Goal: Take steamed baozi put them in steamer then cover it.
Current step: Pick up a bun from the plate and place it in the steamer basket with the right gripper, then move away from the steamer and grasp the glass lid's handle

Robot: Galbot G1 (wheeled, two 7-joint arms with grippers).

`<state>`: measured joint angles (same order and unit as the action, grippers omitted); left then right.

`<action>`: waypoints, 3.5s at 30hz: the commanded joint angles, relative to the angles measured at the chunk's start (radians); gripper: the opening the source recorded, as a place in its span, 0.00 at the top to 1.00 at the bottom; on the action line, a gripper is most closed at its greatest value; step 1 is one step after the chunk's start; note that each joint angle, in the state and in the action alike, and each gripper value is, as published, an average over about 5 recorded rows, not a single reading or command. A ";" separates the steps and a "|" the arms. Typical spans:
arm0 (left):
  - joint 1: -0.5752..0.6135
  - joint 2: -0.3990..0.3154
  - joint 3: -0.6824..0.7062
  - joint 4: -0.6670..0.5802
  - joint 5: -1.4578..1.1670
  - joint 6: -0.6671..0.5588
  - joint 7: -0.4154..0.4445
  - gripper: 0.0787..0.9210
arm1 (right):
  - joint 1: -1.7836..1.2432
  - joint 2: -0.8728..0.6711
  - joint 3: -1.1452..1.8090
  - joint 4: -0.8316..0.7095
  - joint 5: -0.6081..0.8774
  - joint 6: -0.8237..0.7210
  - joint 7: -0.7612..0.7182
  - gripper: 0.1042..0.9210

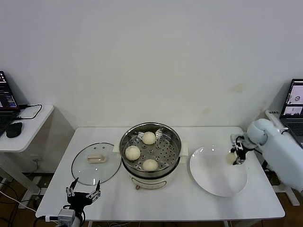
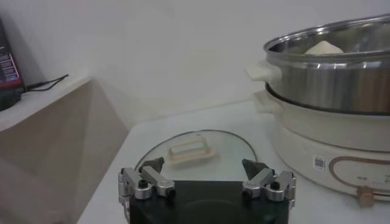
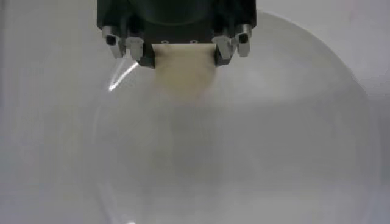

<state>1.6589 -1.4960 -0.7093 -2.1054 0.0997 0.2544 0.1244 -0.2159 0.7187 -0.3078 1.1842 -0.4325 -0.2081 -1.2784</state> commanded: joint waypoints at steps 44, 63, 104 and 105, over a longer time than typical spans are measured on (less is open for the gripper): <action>-0.018 0.000 -0.018 -0.077 -0.034 -0.016 -0.013 0.12 | 0.615 0.525 -0.789 -0.051 0.546 -0.301 -0.021 0.40; -0.026 -0.009 -0.001 -0.063 -0.034 -0.015 -0.013 0.12 | 0.554 0.480 -0.748 -0.018 0.461 -0.288 0.011 0.35; -0.058 0.003 0.062 0.006 -0.094 -0.193 -0.119 0.12 | -0.996 0.339 1.045 0.692 0.947 0.213 1.260 0.12; -0.064 0.009 0.060 0.010 -0.089 -0.195 -0.114 0.12 | -1.032 0.368 1.062 0.695 0.955 0.228 1.263 0.12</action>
<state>1.6141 -1.5026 -0.6611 -2.1148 0.0135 0.0835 0.0312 -0.6889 0.8395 0.2468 1.8053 0.4264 -0.1787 -0.2419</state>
